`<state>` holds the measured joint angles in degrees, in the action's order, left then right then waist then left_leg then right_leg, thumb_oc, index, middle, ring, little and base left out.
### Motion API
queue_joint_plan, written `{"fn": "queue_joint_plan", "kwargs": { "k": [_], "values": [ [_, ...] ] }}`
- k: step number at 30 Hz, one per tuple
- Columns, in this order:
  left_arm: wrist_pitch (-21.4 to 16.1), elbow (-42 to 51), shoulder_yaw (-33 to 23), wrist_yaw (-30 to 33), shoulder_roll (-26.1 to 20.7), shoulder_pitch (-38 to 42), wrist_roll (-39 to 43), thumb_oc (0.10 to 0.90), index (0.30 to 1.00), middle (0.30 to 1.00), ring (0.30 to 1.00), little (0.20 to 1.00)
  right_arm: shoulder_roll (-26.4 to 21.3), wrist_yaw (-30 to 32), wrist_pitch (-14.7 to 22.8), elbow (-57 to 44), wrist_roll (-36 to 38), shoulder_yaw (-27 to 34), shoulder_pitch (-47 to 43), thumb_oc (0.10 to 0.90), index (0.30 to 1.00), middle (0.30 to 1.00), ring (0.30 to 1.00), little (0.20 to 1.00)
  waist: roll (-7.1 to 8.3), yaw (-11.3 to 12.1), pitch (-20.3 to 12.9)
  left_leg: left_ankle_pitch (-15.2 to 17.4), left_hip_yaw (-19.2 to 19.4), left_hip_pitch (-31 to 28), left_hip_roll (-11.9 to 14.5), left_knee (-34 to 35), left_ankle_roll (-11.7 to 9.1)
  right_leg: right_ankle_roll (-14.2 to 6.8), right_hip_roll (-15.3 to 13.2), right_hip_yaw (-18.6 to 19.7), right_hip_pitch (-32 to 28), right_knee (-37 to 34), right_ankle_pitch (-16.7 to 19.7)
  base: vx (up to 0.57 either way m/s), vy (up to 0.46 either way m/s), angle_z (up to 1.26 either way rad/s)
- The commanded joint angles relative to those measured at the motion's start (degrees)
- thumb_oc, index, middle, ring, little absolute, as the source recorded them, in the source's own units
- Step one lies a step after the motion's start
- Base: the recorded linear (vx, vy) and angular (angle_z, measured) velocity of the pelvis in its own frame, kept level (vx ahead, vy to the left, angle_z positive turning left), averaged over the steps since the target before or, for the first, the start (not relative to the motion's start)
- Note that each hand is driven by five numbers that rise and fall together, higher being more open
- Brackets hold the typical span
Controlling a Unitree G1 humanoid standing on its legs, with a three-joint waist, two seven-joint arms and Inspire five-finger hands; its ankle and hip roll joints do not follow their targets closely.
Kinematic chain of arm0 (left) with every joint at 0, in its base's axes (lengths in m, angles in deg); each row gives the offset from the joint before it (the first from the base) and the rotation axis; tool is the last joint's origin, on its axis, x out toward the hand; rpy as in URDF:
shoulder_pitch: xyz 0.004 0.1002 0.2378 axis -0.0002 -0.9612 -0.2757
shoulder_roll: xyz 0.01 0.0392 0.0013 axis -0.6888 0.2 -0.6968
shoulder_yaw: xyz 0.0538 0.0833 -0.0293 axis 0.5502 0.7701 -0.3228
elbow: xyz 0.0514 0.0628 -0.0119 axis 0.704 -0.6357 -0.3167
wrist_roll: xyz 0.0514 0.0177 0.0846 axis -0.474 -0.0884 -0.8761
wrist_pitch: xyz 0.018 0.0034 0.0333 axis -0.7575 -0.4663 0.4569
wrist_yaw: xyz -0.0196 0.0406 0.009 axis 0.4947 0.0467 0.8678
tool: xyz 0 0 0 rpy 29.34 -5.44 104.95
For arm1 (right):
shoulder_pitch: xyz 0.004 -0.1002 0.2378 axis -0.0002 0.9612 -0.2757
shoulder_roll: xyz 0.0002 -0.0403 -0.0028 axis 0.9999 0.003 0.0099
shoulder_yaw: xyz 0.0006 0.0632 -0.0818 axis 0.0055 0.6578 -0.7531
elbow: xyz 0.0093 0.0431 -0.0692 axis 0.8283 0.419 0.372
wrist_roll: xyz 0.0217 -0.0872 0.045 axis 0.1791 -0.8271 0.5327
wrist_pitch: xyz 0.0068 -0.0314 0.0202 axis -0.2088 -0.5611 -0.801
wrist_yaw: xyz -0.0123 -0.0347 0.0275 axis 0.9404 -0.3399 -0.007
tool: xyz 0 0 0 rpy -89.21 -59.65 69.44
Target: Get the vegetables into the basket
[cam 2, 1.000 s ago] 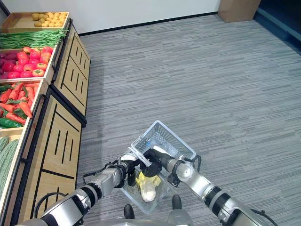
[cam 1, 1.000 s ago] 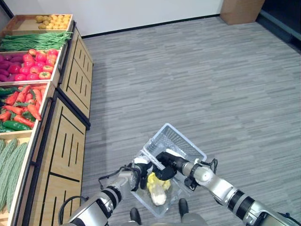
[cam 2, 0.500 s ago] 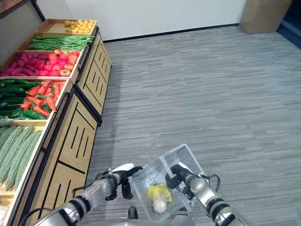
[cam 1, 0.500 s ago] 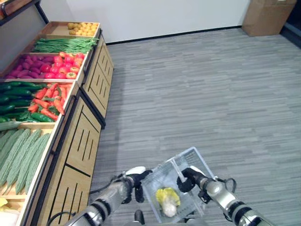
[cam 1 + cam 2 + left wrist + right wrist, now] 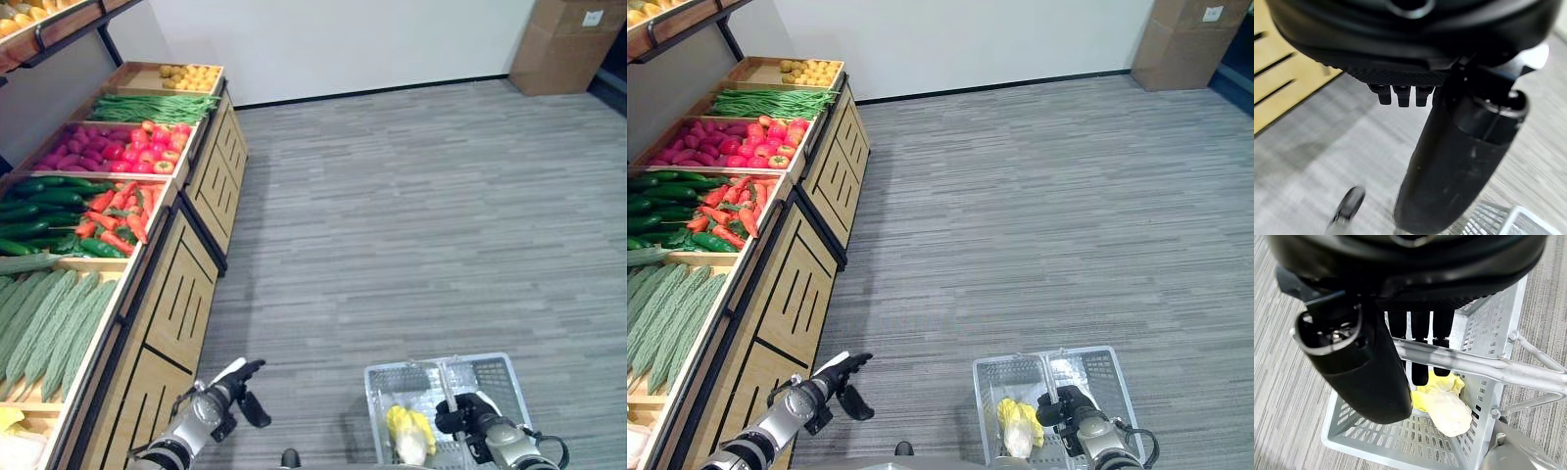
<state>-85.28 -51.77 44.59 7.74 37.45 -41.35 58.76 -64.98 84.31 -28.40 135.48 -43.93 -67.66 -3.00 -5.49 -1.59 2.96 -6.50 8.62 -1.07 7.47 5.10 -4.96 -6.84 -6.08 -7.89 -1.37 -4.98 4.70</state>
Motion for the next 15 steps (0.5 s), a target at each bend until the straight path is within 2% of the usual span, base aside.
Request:
{"fn": "queue_joint_plan", "kwargs": {
  "k": [1, 6, 15],
  "values": [
    [-1.0, -3.9, -2.9, 3.9, -0.3, 5.7, 5.4, 0.900, 1.000, 1.000, 1.000, 1.000, -0.4, 1.6, 1.1, 1.9, 1.3, -0.7, -3.1, 0.400, 0.300, 0.300, 0.300, 0.300, 3.56, 0.5, 1.0, 4.1, 1.5, -2.7, -0.7, -0.8, -1.4, -1.5, -2.2, -2.7, 1.4, 2.0, -1.5, 0.00, 0.000, 0.00],
    [0.0, -16.2, -8.5, 6.7, 2.6, 3.3, 6.1, 0.900, 1.000, 1.000, 1.000, 1.000, 0.6, 2.8, 2.0, 5.7, 4.1, 1.8, -0.8, 0.400, 0.300, 0.300, 0.300, 0.300, 3.66, -0.1, 1.5, 4.5, 1.8, -3.2, -0.9, -0.8, -1.3, -1.3, -2.1, -2.3, 1.0, 1.9, -1.9, 0.02, 0.000, 0.00],
    [0.6, -20.1, -11.2, 7.0, 4.3, -0.4, 6.4, 0.900, 1.000, 1.000, 1.000, 1.000, 2.1, 2.6, 1.2, 9.5, 3.6, 2.6, 2.1, 0.400, 0.300, 0.300, 0.300, 0.300, 3.97, 0.4, 1.4, 4.5, 1.7, -3.3, -0.7, -0.9, -1.3, -1.1, -2.0, -2.4, 0.6, 1.9, -2.3, 0.01, -0.007, -0.05]
  ]
}}
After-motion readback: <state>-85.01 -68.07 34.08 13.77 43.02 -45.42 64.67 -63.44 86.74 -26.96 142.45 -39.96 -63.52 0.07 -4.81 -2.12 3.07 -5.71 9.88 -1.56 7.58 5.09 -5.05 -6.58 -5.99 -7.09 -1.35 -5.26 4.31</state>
